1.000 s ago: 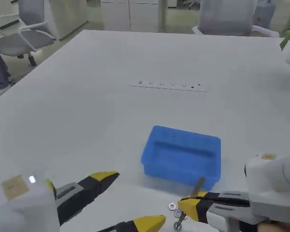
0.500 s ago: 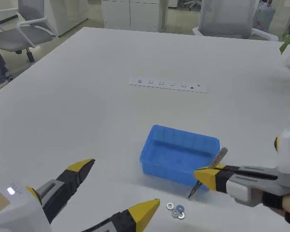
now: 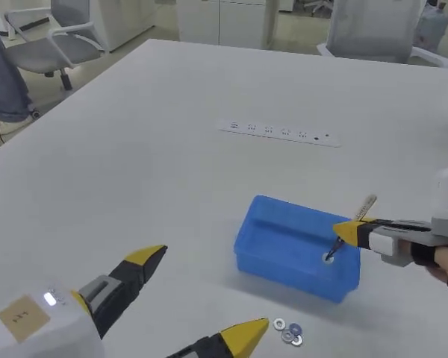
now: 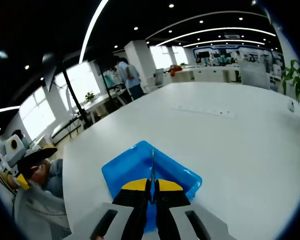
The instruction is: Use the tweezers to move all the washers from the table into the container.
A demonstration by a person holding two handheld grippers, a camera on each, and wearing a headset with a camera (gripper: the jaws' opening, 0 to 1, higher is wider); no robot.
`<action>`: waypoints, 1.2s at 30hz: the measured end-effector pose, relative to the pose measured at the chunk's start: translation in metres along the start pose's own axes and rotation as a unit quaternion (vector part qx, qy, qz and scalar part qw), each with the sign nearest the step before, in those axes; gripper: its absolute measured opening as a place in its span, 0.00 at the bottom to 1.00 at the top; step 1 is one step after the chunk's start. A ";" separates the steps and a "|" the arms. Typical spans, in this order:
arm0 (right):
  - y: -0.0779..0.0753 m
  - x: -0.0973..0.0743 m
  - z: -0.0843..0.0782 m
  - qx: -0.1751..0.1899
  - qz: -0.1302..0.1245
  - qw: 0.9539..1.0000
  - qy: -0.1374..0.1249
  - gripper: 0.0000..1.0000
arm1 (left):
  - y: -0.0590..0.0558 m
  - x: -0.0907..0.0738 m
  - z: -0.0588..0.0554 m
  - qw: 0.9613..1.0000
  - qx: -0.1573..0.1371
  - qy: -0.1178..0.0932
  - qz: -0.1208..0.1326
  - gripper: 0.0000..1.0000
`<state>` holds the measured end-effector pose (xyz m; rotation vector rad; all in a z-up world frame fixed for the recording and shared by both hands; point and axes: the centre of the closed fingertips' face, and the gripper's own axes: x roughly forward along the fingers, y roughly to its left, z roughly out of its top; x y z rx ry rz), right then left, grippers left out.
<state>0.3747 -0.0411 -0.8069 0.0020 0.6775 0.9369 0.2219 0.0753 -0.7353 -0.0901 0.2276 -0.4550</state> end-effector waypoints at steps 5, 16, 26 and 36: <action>-0.002 0.006 -0.005 -0.018 -0.003 1.000 0.014 0.02 | -0.001 0.000 -0.002 1.000 0.002 0.006 -0.003 0.81; 0.005 -0.007 0.011 -0.038 -0.006 0.999 -0.013 0.02 | 0.001 -0.001 -0.004 1.000 0.001 0.011 -0.001 0.81; 0.043 -0.043 0.022 -0.031 0.028 0.997 -0.062 0.02 | 0.001 -0.002 -0.002 1.000 0.006 0.007 0.002 0.82; 0.080 -0.045 -0.004 -0.008 0.073 0.996 -0.049 0.02 | 0.004 -0.002 -0.004 0.998 0.052 0.017 0.021 0.93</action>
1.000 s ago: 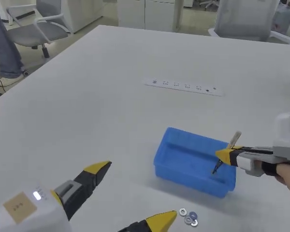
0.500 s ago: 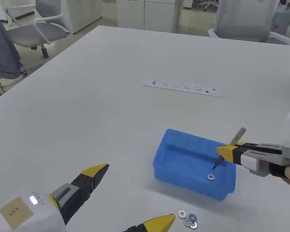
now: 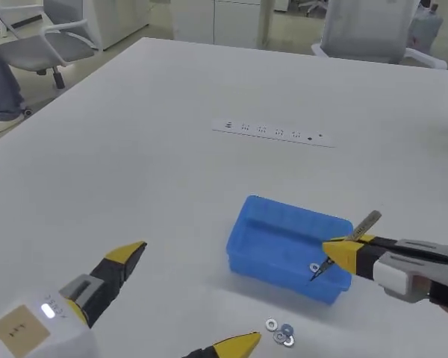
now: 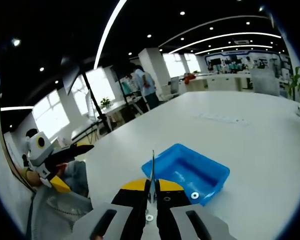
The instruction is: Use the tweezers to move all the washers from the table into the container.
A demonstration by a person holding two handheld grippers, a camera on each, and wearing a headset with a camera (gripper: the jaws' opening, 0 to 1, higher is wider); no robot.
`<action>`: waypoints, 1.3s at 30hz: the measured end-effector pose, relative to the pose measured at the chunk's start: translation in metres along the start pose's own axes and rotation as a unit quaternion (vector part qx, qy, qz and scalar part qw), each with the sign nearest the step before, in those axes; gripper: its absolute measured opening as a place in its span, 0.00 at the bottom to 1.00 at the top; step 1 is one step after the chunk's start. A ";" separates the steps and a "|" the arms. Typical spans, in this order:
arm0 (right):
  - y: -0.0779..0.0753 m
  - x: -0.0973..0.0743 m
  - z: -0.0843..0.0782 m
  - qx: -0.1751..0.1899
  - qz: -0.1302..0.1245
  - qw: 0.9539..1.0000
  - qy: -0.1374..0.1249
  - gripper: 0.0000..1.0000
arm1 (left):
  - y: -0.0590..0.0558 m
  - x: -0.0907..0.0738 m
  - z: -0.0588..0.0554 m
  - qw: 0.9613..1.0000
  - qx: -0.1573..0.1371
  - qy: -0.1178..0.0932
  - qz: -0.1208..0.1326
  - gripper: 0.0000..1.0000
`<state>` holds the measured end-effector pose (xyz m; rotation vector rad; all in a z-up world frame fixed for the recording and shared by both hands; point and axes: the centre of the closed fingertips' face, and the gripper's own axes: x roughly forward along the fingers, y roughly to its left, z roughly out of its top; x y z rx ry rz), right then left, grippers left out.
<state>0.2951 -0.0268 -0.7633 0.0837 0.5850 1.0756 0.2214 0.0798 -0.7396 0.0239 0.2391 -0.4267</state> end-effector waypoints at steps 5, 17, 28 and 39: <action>0.008 0.013 -0.026 0.000 0.011 1.000 0.027 0.03 | 0.004 -0.001 0.002 1.000 0.003 -0.007 0.012 0.98; 0.003 0.032 -0.058 -0.012 0.008 0.997 0.070 0.03 | 0.004 -0.001 0.002 1.000 -0.004 -0.009 0.008 0.98; 0.008 0.035 -0.059 -0.038 0.011 0.997 0.072 0.03 | 0.003 0.000 0.000 1.000 -0.005 -0.004 0.004 0.98; 0.008 0.033 -0.060 -0.054 0.008 0.996 0.076 0.04 | 0.002 0.000 -0.002 1.000 -0.003 0.003 0.003 0.97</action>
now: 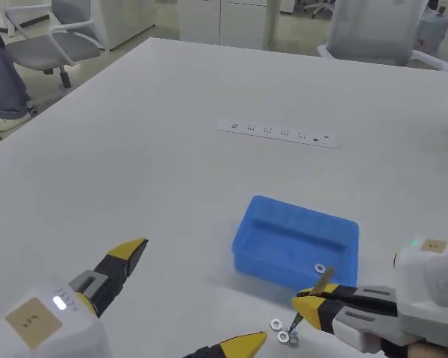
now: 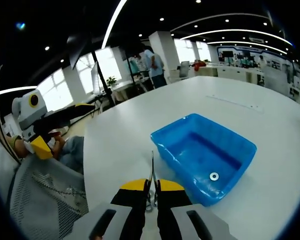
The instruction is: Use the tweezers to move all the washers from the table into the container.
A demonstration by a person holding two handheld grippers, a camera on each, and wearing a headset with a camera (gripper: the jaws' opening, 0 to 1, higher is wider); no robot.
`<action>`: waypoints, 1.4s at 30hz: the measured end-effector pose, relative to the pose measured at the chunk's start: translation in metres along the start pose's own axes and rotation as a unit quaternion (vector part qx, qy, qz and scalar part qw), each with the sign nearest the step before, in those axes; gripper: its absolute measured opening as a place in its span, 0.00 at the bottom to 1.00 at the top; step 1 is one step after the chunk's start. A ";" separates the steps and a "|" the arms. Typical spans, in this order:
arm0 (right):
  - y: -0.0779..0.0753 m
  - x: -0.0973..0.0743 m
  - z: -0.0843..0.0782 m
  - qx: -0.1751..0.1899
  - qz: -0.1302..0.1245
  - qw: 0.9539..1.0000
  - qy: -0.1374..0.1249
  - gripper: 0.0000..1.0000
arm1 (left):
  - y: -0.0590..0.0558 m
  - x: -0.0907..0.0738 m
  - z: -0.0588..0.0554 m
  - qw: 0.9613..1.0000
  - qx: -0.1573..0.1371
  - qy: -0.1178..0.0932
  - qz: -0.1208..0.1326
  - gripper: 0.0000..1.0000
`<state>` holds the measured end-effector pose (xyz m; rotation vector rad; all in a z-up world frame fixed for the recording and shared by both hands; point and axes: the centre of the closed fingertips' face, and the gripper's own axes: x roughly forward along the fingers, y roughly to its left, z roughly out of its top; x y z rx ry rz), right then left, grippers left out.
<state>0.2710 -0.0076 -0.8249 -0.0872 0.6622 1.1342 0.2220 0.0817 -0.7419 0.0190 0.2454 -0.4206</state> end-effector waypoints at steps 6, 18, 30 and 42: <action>0.002 0.001 -0.002 -0.021 -0.003 1.000 0.008 0.03 | -0.001 0.000 -0.001 1.000 0.002 0.004 -0.002 0.96; 0.001 -0.008 0.009 -0.048 -0.009 0.999 -0.018 0.00 | 0.000 0.000 -0.001 1.000 0.000 0.003 -0.001 0.95; -0.001 -0.007 0.011 -0.021 0.006 0.999 -0.028 0.03 | 0.001 0.000 -0.002 1.000 0.000 0.006 0.002 0.95; 0.001 0.005 0.000 -0.051 0.007 0.999 0.004 0.04 | 0.000 0.000 -0.003 1.000 -0.001 0.009 -0.002 0.94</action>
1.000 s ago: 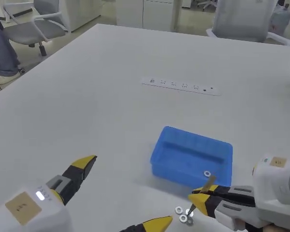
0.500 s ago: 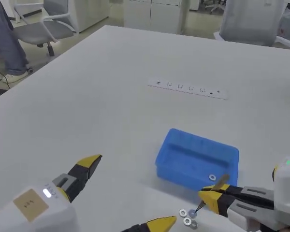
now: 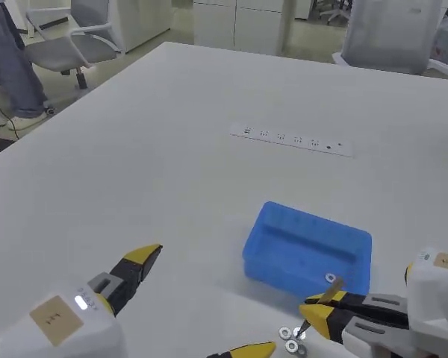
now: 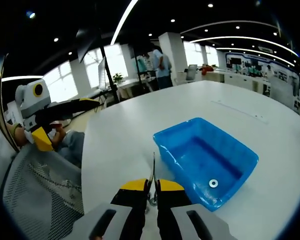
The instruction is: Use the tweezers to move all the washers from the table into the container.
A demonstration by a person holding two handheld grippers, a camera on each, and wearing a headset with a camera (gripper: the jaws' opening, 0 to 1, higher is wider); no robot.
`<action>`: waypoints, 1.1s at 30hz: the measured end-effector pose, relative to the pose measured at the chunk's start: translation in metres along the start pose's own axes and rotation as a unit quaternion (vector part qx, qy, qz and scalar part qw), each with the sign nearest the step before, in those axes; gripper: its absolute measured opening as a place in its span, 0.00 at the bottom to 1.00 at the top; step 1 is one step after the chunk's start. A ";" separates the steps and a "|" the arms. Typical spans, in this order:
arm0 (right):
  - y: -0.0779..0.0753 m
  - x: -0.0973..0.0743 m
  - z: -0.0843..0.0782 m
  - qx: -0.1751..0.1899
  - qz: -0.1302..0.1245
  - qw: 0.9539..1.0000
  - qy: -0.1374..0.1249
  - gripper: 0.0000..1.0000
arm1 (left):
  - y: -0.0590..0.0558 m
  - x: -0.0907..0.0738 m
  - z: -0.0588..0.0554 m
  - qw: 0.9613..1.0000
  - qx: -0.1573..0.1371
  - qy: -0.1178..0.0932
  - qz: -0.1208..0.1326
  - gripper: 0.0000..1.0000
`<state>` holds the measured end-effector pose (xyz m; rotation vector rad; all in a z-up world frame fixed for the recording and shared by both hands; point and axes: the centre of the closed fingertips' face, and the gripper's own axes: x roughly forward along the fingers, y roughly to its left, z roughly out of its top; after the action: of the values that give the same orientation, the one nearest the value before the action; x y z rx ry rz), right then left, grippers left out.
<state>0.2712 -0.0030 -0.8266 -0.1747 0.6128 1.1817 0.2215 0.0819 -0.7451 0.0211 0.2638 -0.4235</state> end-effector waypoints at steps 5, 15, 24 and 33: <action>0.003 -0.001 0.002 -0.001 0.004 1.000 -0.003 0.04 | 0.000 0.000 -0.001 1.000 -0.001 0.002 0.000 0.94; 0.002 -0.003 0.004 -0.014 0.004 1.000 -0.010 0.04 | 0.001 0.000 0.000 1.000 -0.002 -0.001 0.002 0.94; 0.003 -0.003 -0.001 -0.034 0.005 0.999 0.004 0.03 | 0.002 0.000 -0.001 1.000 -0.003 0.000 0.005 0.94; 0.006 0.000 -0.001 -0.037 0.012 0.999 0.002 0.04 | 0.002 0.000 -0.002 1.000 -0.002 0.002 0.006 0.94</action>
<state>0.2654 -0.0010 -0.8260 -0.2330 0.5758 1.2292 0.2218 0.0841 -0.7466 0.0195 0.2689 -0.4119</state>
